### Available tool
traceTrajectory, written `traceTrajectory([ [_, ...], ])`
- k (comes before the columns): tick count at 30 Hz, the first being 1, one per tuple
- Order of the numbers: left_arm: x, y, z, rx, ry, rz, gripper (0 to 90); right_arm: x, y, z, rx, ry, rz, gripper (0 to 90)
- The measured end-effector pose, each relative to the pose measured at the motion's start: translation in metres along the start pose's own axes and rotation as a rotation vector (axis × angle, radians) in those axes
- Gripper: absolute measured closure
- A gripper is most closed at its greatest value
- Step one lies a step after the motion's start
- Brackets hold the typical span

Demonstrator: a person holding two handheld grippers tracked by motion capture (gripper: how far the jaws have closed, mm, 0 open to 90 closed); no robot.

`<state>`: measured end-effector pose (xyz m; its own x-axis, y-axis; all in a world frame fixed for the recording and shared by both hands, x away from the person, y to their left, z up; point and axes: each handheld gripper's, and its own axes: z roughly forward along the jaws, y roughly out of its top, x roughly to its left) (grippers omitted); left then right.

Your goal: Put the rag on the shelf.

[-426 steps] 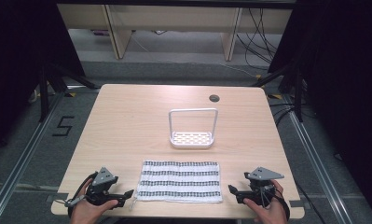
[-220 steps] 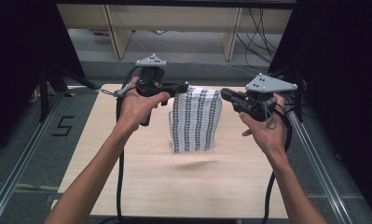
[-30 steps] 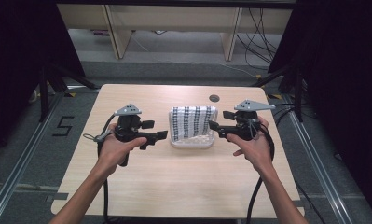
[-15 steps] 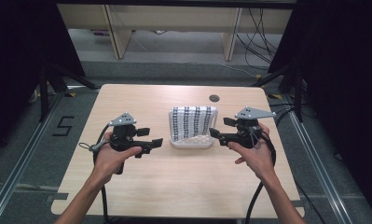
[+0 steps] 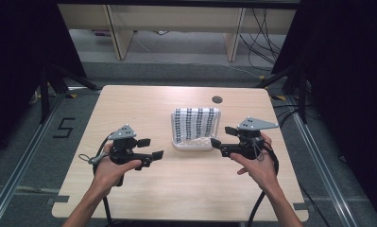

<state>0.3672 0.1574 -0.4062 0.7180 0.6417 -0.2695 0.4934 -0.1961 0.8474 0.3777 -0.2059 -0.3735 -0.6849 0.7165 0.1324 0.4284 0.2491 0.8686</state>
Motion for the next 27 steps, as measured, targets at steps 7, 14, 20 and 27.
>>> traceTrajectory([
  [7,-0.001,-0.013,0.000,0.009,0.021,0.016,22.6,0.003,-0.007,-0.002,-0.011,-0.003,-0.029,27.7],
  [14,-0.001,-0.029,-0.004,0.013,0.045,0.015,22.2,0.010,-0.017,-0.004,-0.003,0.001,-0.036,27.8],
  [20,-0.003,-0.039,-0.007,0.019,0.039,0.012,21.9,0.012,-0.026,-0.005,0.002,0.004,-0.033,27.8],
  [27,-0.008,-0.046,-0.008,0.031,0.045,0.026,21.8,0.015,-0.039,-0.004,0.018,0.009,-0.005,27.7],
])
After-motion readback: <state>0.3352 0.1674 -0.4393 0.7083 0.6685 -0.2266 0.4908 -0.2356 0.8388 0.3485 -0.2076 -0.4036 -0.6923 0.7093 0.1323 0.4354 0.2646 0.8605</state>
